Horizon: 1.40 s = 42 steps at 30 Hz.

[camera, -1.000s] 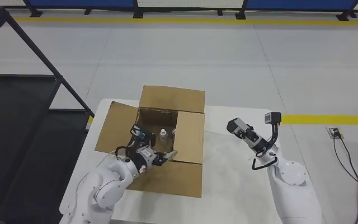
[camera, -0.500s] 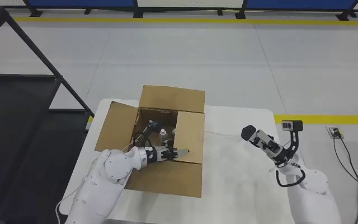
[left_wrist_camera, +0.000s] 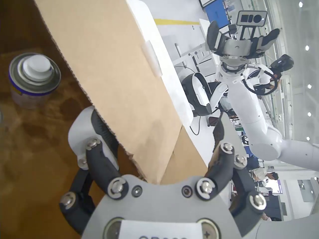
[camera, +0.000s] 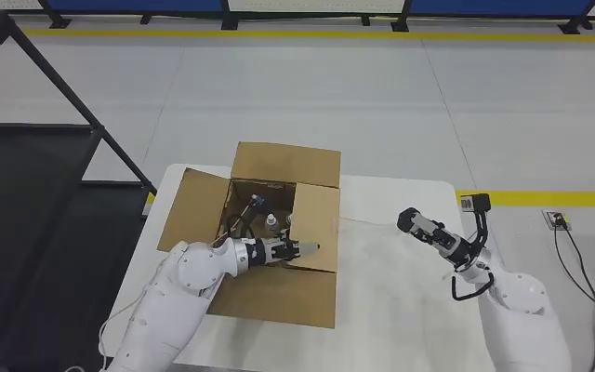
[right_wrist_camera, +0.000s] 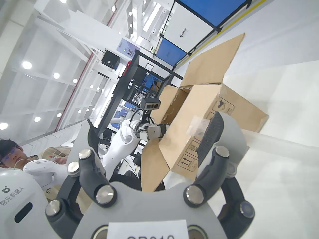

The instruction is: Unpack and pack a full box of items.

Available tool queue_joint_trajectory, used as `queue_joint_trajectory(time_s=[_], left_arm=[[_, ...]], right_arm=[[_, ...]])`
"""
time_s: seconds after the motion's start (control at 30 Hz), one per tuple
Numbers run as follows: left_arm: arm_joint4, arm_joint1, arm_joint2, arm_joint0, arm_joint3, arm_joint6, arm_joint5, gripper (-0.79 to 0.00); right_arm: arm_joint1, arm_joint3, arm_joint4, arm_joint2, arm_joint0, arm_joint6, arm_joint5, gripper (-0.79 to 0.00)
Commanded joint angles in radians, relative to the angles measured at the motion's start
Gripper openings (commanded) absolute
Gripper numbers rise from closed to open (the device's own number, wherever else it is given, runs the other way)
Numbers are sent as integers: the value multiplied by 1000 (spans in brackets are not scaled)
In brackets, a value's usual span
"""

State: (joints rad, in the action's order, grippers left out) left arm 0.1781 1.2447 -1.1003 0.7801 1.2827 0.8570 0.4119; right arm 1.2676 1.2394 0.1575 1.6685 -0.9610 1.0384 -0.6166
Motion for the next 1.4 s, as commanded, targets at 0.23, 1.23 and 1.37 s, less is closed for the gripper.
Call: queue_joint_trajectory(time_s=[0.23,1.23,1.37], left_arm=[[4,-2,7,2,65,-32,-1,0],[35,104,287,-226,-64,-198,-19,0],[24,123,324,-246,-110,-204,-15,0]], right_arm=[[-20,12,-49,25,-49,-96,17,0],[-69,109,3,102,-184,-264,47,0],[-74,108,14,104,-186,-273,41,0]])
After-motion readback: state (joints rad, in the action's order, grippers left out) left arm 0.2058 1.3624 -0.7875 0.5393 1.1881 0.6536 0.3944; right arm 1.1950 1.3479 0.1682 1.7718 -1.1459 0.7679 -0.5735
